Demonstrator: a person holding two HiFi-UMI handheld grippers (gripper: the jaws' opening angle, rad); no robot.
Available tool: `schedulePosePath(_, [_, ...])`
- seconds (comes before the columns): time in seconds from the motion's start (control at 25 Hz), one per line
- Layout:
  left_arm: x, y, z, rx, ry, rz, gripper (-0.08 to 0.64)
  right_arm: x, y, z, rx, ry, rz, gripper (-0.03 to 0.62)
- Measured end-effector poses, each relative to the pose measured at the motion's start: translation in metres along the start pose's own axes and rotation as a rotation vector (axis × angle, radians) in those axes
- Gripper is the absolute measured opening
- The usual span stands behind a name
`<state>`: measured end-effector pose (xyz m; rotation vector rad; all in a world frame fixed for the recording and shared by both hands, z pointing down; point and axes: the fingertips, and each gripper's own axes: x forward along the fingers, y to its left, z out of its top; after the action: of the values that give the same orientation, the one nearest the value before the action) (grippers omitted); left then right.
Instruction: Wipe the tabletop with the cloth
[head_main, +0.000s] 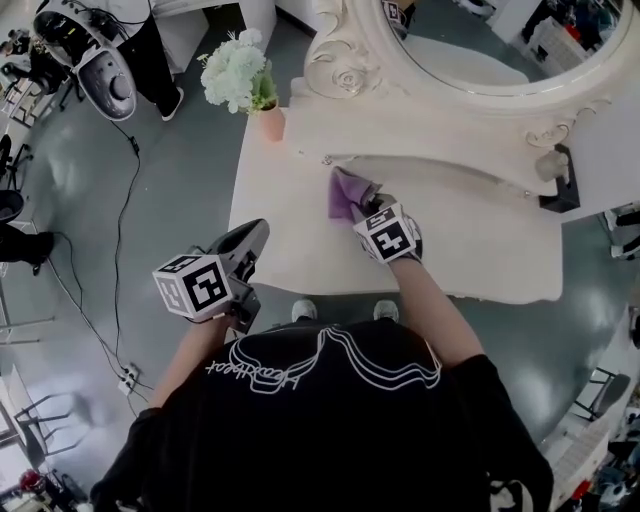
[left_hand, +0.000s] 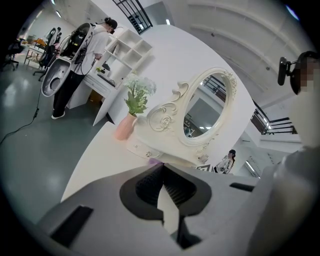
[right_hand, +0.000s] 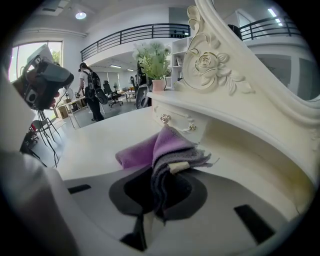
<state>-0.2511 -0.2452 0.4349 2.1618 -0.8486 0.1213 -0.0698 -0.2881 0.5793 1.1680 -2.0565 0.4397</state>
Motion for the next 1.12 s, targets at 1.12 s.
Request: schedulePosePath(1.12, [0.072,-0.082,-0.03,0.018,0.009,0.01,0.005,-0.06,-0.087,-0.07,0.018,0.022,-0.011,0.049])
